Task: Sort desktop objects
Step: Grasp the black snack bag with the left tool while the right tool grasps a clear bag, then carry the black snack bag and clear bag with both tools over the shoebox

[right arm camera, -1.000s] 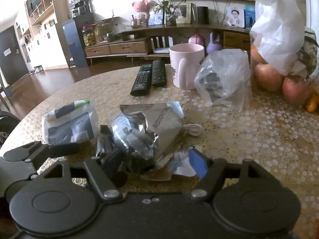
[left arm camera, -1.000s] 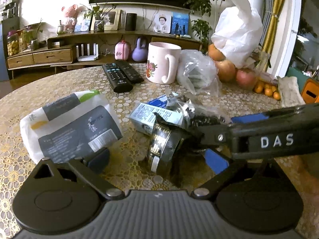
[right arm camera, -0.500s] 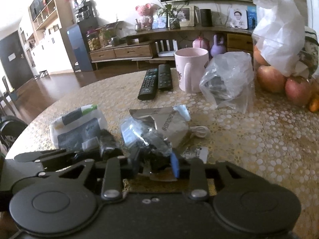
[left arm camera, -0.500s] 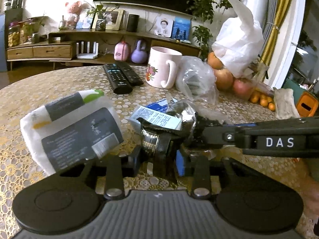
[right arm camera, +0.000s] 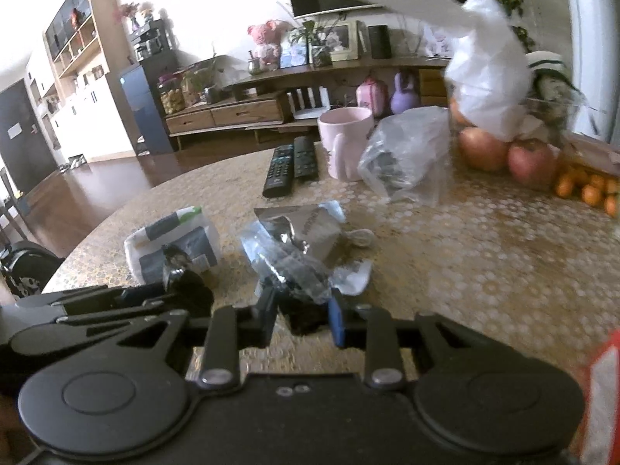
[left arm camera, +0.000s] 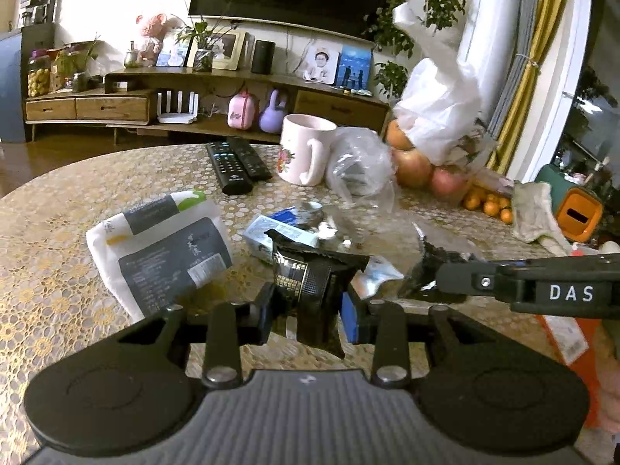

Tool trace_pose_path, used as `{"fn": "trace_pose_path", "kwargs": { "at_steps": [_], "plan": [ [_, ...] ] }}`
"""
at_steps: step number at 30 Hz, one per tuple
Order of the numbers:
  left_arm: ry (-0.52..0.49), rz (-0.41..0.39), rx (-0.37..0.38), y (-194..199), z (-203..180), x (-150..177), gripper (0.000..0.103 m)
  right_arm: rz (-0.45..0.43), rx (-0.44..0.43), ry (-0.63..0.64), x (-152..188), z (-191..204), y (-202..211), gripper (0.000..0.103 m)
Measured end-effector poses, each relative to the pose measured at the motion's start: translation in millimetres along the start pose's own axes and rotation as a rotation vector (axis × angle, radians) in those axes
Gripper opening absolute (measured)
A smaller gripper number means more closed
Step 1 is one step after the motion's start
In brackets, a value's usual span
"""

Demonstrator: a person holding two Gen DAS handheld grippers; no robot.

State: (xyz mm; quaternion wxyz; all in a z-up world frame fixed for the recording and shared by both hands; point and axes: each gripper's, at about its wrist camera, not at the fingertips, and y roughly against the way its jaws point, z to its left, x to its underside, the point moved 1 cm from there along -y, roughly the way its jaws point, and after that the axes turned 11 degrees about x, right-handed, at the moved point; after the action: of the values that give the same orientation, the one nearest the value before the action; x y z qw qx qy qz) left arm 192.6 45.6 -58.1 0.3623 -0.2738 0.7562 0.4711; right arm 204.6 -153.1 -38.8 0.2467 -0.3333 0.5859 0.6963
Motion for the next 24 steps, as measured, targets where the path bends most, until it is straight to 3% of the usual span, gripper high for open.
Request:
{"fn": "trace_pose_path", "kwargs": {
  "at_steps": [14, 24],
  "plan": [
    [-0.025, -0.010, 0.078, 61.4, -81.7, 3.5, 0.033, -0.060, 0.047, -0.056, 27.6, -35.9, 120.6, 0.026],
    [-0.132, 0.001, 0.149, 88.0, -152.8, 10.6, 0.033, -0.105, 0.106, -0.118, 53.8, -72.9, 189.5, 0.026]
  ]
}}
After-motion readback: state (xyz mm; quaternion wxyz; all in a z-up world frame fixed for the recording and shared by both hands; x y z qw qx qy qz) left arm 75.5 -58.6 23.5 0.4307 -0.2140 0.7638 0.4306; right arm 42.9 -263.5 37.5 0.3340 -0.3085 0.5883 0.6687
